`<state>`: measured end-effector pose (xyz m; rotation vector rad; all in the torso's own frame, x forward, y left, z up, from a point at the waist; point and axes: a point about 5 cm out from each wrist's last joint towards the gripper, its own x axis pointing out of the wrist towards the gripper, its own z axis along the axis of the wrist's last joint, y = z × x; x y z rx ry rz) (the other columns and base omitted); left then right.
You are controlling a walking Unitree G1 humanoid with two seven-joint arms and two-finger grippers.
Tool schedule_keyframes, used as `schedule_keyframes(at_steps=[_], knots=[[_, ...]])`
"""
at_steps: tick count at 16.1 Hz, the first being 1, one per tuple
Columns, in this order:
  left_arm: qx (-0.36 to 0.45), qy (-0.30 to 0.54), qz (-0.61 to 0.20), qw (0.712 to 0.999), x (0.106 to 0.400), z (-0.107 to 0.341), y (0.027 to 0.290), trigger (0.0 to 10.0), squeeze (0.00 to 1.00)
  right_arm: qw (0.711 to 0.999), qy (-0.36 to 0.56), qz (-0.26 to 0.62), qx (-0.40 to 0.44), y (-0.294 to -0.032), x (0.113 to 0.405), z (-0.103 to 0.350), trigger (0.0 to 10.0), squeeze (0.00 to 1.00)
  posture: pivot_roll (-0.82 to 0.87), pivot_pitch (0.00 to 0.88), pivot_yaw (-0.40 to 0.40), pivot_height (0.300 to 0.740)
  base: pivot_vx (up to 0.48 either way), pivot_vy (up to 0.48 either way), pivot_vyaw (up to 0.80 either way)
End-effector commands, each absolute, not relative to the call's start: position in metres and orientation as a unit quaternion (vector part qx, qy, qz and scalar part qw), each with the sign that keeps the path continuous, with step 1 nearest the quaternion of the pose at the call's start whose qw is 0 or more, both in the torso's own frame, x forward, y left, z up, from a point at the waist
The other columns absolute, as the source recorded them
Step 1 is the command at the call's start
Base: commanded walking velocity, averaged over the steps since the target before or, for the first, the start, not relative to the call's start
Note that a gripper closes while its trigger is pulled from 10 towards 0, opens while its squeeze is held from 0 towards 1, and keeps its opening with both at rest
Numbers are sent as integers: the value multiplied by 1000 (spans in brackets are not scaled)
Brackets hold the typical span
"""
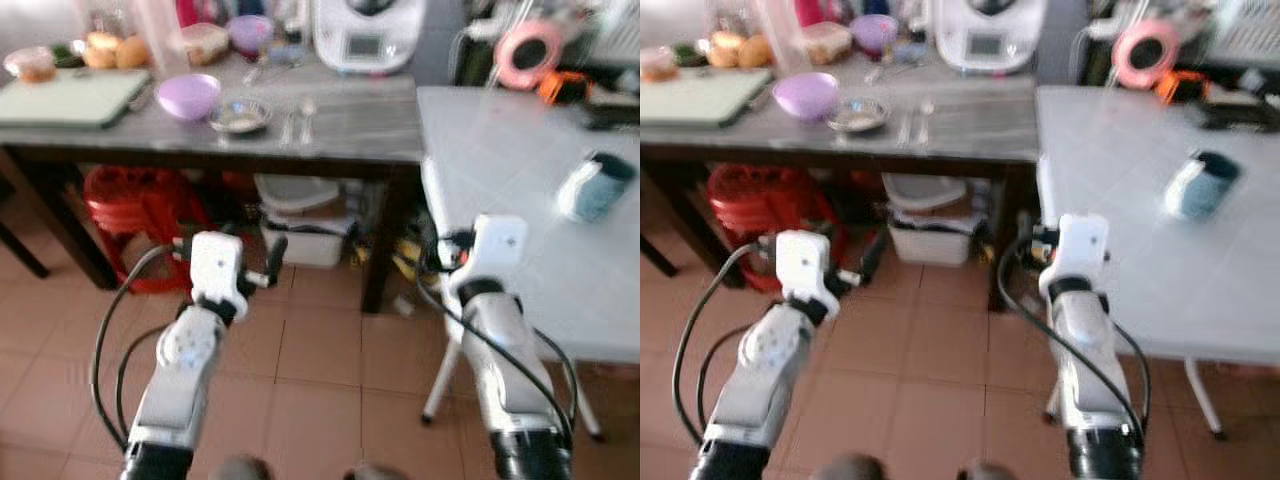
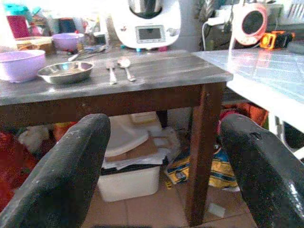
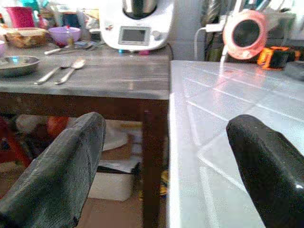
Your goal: Setting the table
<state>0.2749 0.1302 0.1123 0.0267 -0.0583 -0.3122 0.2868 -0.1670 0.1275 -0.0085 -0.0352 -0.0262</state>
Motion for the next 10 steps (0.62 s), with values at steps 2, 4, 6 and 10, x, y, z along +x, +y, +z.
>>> schedule_keyframes(at_steps=[2,4,6,10], knots=[[14,-29,-150,988,277,114,135,10000,0,1000,-21,-7,-1,-163,289,129,10000,0,-35,0,11,740,0,-469,0],[14,-29,-151,988,277,114,135,10000,0,1000,-22,-9,-1,-164,289,129,10000,0,-36,0,12,740,0,-457,0],[14,-29,-152,988,277,114,134,10000,0,1000,-22,-10,-1,-164,289,129,10000,0,-36,0,13,740,0,-442,0],[15,-30,-153,988,278,115,133,10000,0,1000,-24,-11,-2,-164,290,130,10000,0,-37,0,12,740,0,-457,0]])
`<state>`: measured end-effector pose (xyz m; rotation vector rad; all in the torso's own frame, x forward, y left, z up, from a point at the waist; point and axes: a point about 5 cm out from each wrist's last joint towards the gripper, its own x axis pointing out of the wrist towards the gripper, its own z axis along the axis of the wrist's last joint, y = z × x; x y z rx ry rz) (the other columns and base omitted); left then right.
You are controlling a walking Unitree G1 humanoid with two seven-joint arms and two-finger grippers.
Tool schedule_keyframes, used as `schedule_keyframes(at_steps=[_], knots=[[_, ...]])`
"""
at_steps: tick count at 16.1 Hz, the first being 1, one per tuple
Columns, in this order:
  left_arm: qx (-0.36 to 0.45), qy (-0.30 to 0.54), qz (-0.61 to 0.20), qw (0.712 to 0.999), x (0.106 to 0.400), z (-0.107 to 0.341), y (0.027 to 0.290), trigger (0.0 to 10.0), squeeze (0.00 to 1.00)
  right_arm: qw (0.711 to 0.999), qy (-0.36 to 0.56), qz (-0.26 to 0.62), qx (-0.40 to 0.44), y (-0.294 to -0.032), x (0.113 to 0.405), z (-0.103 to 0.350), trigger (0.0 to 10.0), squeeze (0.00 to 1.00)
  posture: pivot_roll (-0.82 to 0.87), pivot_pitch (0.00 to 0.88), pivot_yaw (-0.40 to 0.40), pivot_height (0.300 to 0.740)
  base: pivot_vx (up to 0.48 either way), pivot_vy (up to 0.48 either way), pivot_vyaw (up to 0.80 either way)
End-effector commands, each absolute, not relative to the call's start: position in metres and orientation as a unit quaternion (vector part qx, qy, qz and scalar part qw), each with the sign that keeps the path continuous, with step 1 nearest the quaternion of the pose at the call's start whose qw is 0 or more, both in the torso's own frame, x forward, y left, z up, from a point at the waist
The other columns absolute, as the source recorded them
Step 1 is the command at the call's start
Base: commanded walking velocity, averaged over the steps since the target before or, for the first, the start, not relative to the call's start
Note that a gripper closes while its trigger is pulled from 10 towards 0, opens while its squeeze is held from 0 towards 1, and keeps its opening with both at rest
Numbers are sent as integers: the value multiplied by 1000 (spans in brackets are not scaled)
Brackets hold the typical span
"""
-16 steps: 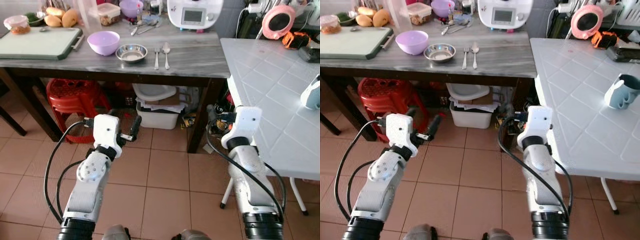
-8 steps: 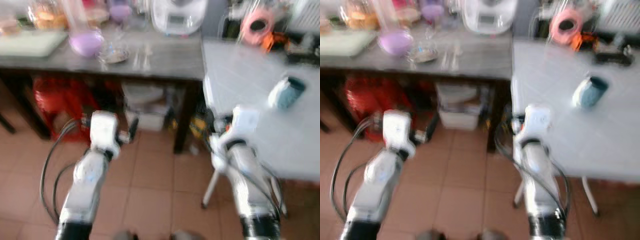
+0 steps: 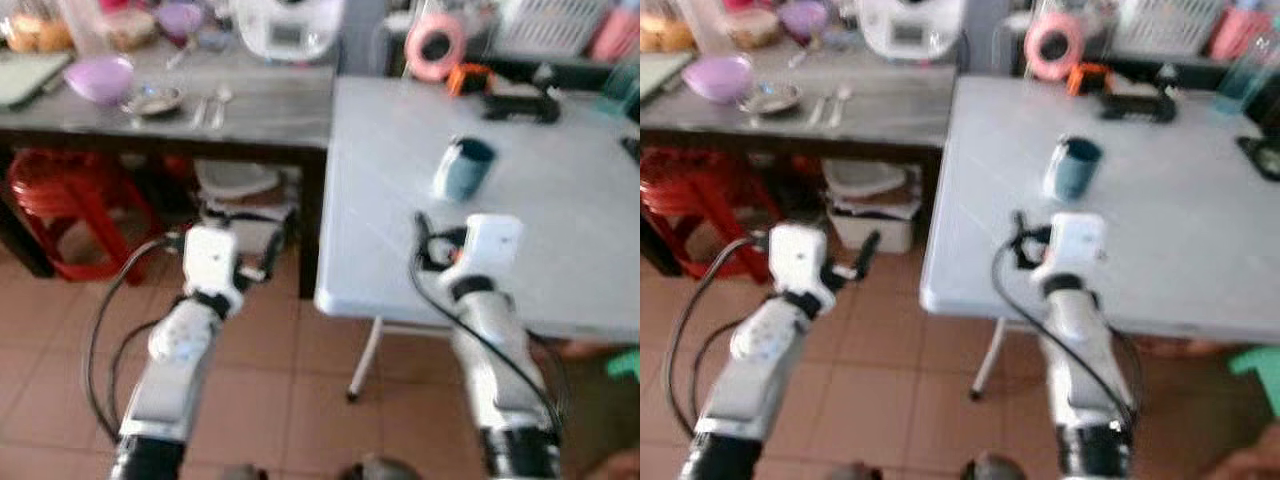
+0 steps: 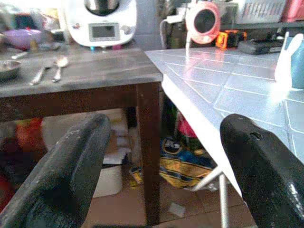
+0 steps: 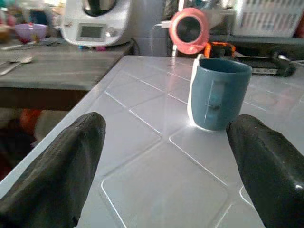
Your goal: Setting the table
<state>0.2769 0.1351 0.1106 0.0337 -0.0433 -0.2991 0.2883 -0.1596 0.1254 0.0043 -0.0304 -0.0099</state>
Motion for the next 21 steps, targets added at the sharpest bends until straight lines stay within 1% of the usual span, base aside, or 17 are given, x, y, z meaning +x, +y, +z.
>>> schedule_keyframes(at_steps=[1,3,6,11,15,17,21], knots=[[15,-29,-153,988,277,114,134,10000,0,1000,-24,-11,-3,-164,290,130,10000,0,-37,0,12,740,0,-461,0],[15,-29,-152,988,277,114,134,10000,0,1000,-24,-10,-5,-164,289,130,10000,0,-37,0,12,740,0,-444,0],[12,-41,-132,990,276,116,136,10000,0,1000,-23,-7,-8,-165,287,129,10000,0,-37,0,13,740,0,0,0],[2,-46,-168,985,272,117,131,10000,0,1000,-20,-7,-7,-163,288,128,10000,0,-37,0,13,740,0,0,0],[-5,-51,-183,982,270,118,130,10000,0,1000,-17,-7,-7,-163,287,127,10000,0,-37,0,15,740,323,0,0],[-7,-51,-186,981,269,118,129,10000,0,1000,-16,-7,-6,-163,287,127,10000,0,-36,0,15,740,368,0,-441],[-6,-51,-189,981,269,118,130,10000,0,1000,-17,-6,-6,-163,288,127,10000,0,-35,0,15,740,371,0,0]])
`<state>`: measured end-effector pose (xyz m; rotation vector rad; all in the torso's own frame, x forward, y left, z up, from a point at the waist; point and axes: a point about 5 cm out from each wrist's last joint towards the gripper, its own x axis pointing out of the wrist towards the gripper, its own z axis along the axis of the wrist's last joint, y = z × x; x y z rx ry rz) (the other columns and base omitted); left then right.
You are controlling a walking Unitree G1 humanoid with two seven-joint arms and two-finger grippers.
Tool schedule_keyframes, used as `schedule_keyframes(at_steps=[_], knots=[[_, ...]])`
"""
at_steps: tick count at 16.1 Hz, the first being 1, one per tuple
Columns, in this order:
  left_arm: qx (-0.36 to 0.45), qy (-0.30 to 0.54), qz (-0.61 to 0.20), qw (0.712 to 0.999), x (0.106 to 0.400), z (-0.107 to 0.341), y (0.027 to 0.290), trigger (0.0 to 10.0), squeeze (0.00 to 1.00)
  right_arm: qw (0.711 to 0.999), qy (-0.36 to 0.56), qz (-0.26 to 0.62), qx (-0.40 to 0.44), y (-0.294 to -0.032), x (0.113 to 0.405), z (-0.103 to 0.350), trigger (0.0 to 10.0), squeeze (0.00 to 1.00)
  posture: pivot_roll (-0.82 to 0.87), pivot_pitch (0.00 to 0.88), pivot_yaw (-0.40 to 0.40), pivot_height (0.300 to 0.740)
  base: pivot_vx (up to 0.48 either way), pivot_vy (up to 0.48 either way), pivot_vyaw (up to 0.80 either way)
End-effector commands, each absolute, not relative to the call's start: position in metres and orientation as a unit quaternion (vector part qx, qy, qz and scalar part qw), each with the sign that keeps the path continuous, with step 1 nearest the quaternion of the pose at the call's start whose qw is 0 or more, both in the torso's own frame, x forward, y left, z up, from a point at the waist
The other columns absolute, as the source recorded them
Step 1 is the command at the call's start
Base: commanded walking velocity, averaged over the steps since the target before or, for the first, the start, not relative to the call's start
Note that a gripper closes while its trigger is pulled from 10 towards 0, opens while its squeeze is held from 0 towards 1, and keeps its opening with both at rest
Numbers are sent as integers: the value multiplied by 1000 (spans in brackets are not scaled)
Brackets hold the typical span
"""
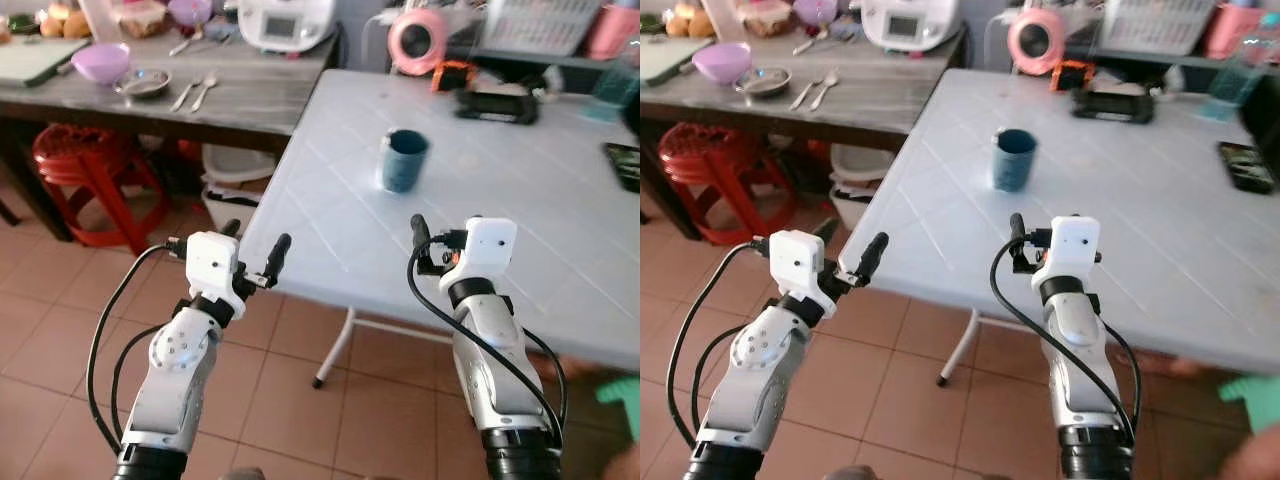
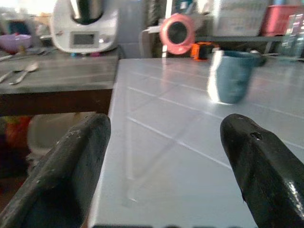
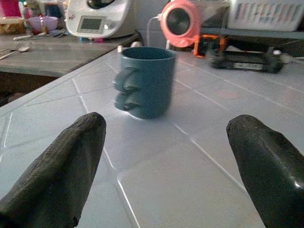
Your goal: Setting the table
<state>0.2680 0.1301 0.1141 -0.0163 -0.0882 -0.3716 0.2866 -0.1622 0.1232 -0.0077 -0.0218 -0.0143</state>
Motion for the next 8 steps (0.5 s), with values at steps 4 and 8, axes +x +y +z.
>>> schedule_keyframes(at_steps=[4,8], knots=[[-4,-52,-190,980,269,118,130,10000,0,1000,-18,-3,-9,-162,288,127,10000,0,-34,0,14,740,365,0,0],[-3,-53,-177,983,271,119,131,10000,0,1000,-17,-3,-11,-162,289,127,10000,0,-34,0,13,740,67,0,0]])
